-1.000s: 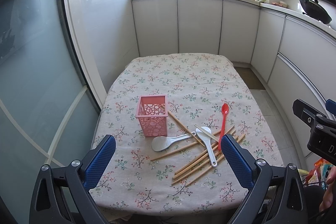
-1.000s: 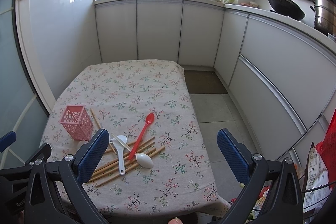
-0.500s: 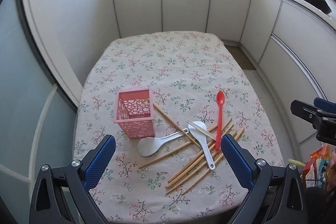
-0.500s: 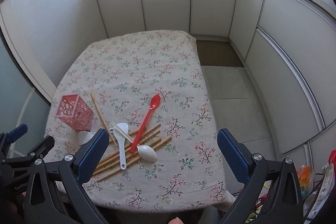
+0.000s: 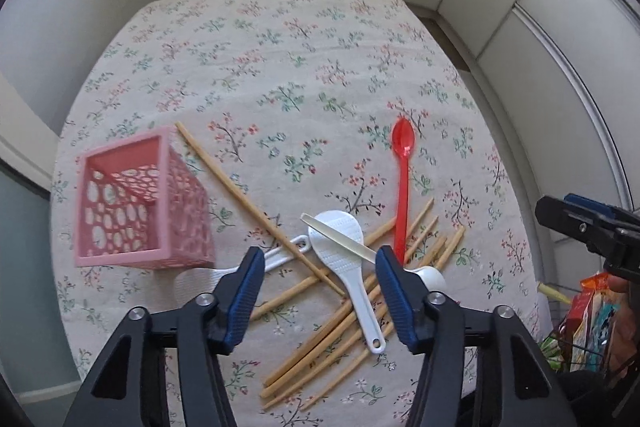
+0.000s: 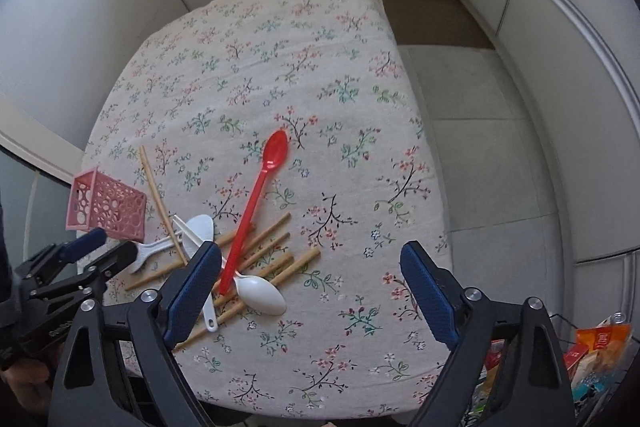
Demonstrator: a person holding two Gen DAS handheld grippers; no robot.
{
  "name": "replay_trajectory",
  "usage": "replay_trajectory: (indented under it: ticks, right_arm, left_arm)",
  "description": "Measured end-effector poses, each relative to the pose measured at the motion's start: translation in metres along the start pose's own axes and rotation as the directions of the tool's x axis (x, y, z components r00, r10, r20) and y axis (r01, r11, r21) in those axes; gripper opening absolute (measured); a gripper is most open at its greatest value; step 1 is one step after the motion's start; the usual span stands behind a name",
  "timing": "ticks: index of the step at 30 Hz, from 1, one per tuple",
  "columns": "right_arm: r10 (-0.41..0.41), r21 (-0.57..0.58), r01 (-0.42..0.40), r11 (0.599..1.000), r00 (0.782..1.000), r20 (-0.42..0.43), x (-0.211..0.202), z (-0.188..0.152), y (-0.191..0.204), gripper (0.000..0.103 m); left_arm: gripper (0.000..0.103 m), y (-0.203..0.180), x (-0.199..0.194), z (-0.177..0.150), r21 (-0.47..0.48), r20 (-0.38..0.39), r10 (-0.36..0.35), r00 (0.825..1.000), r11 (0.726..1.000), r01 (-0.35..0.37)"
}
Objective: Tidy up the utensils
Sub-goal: 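Grasp the white spoon handle with the left tool while the right tool approaches the red spoon, then lift the white spoon with the left tool while the right tool grasps the red spoon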
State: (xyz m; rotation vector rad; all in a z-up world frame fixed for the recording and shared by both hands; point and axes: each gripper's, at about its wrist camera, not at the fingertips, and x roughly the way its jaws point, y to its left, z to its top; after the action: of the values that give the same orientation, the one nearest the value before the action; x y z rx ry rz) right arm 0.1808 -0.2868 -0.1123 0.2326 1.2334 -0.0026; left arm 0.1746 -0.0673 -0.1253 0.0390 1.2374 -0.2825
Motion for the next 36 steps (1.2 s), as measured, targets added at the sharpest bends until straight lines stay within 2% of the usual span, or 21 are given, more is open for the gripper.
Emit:
replay_trajectory:
  ticks: [1, 2, 6, 11, 19, 21, 30, 33, 36]
  right_arm:
    - [0.017, 0.014, -0.017, 1.0, 1.0, -0.013, 0.005, 0.001, -0.004, 0.087]
    - [0.035, 0.028, -0.035, 0.999, 0.999, -0.027, 0.01, 0.002, -0.007, 0.086]
    - [0.061, 0.078, -0.056, 0.995, 0.996, -0.059, 0.022, 0.005, -0.018, 0.08]
    - [0.056, 0.07, -0.053, 0.996, 0.997, -0.051, 0.023, 0.009, -0.02, 0.08]
    - [0.07, 0.079, -0.065, 0.995, 0.996, -0.062, 0.031, 0.012, -0.023, 0.08]
    - [0.074, 0.086, -0.068, 0.994, 0.995, -0.065, 0.033, 0.013, -0.024, 0.08]
    - [0.109, 0.132, -0.098, 0.986, 0.991, -0.078, 0.045, 0.018, -0.023, 0.079]
    - [0.123, 0.14, -0.114, 0.984, 0.99, -0.063, 0.046, 0.022, -0.021, 0.078]
    - [0.158, 0.16, -0.149, 0.976, 0.986, -0.045, 0.052, 0.03, -0.018, 0.071]
  left_arm:
    - [0.044, -0.004, 0.01, 0.002, 0.011, -0.022, -0.011, 1.0, 1.0, 0.011]
    - [0.043, -0.006, 0.017, 0.003, 0.009, -0.041, -0.017, 0.999, 1.0, 0.017]
    - [0.042, 0.005, 0.044, 0.014, -0.078, -0.084, -0.025, 0.996, 0.997, 0.018]
    - [0.04, 0.019, 0.066, 0.02, -0.176, -0.101, -0.026, 0.994, 0.984, 0.008]
    - [0.006, 0.026, 0.08, 0.023, -0.252, -0.083, -0.051, 0.995, 0.967, 0.029]
    - [0.004, 0.026, 0.075, 0.023, -0.237, -0.073, -0.05, 0.996, 0.971, 0.031]
    - [0.004, 0.016, 0.039, 0.03, -0.137, 0.024, -0.039, 0.999, 0.99, 0.042]
    - [0.004, 0.014, 0.015, 0.029, -0.108, 0.097, -0.038, 0.995, 0.993, 0.048]
    - [0.004, 0.013, -0.019, 0.028, -0.084, 0.226, -0.042, 0.973, 0.994, 0.062]
